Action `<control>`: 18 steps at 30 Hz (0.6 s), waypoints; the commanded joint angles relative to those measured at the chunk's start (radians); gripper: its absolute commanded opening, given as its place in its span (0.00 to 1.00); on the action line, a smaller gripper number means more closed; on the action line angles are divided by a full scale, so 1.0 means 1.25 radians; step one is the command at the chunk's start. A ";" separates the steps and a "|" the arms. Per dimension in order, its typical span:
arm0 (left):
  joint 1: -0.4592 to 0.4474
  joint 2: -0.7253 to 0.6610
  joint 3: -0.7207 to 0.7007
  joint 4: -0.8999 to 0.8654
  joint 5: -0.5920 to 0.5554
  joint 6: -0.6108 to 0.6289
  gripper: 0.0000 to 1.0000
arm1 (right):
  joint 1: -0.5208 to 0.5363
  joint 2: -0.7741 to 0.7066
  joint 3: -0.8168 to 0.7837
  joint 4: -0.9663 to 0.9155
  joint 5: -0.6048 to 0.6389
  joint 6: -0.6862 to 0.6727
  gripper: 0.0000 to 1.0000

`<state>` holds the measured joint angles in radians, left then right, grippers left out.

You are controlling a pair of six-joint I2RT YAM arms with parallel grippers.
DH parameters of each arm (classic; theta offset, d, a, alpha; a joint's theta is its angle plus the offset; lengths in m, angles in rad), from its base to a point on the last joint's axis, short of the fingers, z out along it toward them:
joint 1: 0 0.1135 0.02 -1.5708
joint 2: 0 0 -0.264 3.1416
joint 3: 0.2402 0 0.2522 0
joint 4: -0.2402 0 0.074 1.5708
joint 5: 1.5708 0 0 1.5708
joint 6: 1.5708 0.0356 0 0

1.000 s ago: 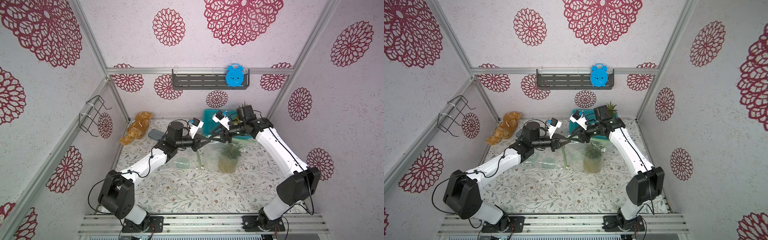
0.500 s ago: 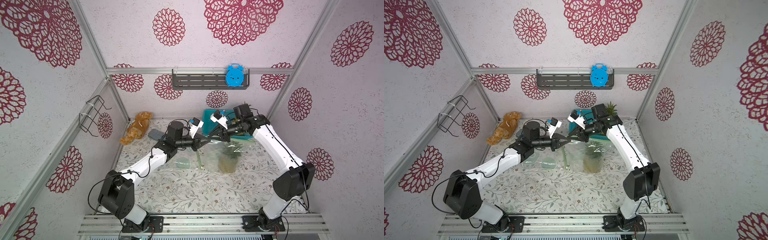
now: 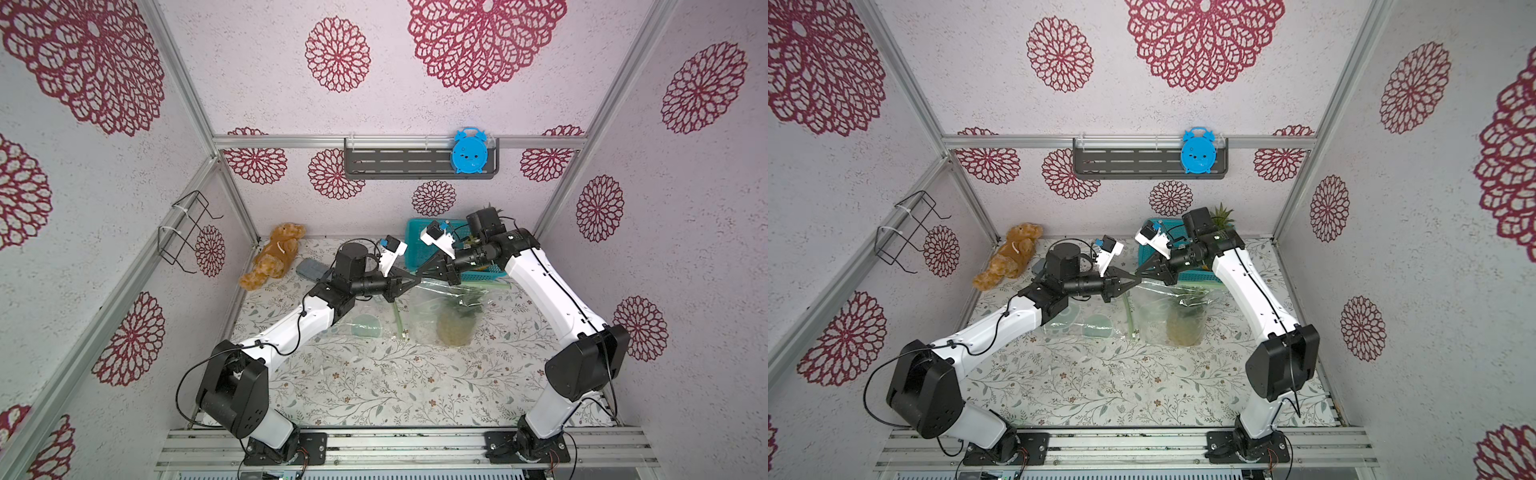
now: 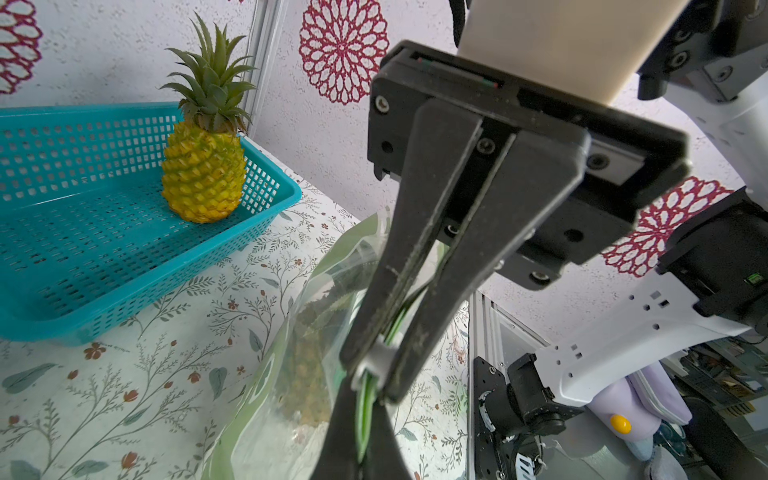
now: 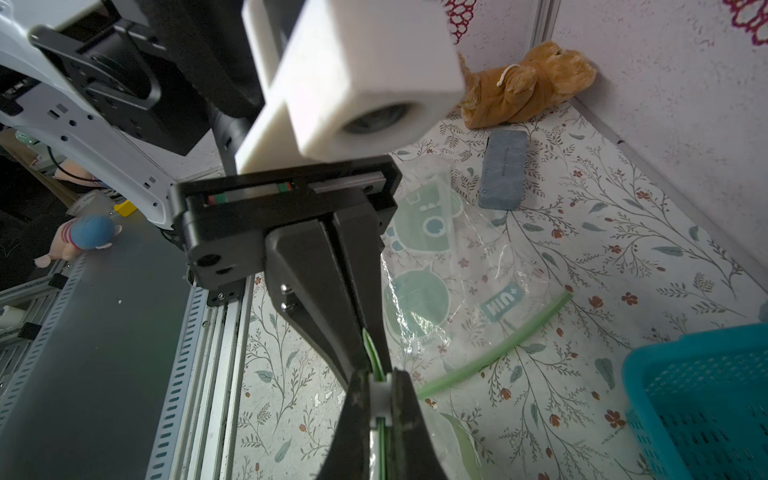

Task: Open the zip-top bag and take out the pineapple
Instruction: Unzip the zipper on the zipper food storage bag.

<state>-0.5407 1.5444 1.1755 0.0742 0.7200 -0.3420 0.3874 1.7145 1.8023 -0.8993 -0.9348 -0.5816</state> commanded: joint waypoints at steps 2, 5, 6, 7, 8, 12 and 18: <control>0.006 -0.042 -0.017 0.026 -0.023 0.004 0.00 | -0.013 -0.037 -0.011 0.013 0.047 0.027 0.00; 0.014 -0.052 -0.035 0.045 -0.025 -0.009 0.00 | -0.022 -0.049 -0.023 0.014 0.062 0.027 0.00; 0.016 -0.056 -0.040 0.050 -0.025 -0.013 0.00 | -0.026 -0.054 -0.029 0.015 0.066 0.027 0.00; 0.019 -0.060 -0.044 0.053 -0.026 -0.016 0.00 | -0.029 -0.060 -0.033 0.015 0.070 0.028 0.00; 0.021 -0.062 -0.046 0.054 -0.026 -0.016 0.00 | -0.032 -0.065 -0.040 0.019 0.075 0.031 0.00; 0.027 -0.072 -0.054 0.054 -0.032 -0.017 0.00 | -0.048 -0.093 -0.071 0.037 0.090 0.039 0.00; 0.036 -0.082 -0.062 0.055 -0.046 -0.028 0.00 | -0.073 -0.136 -0.114 0.053 0.109 0.046 0.00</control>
<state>-0.5404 1.4956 1.1126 0.1249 0.7013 -0.3668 0.3714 1.6066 1.6718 -0.8211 -0.9031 -0.5430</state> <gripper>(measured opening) 0.040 0.091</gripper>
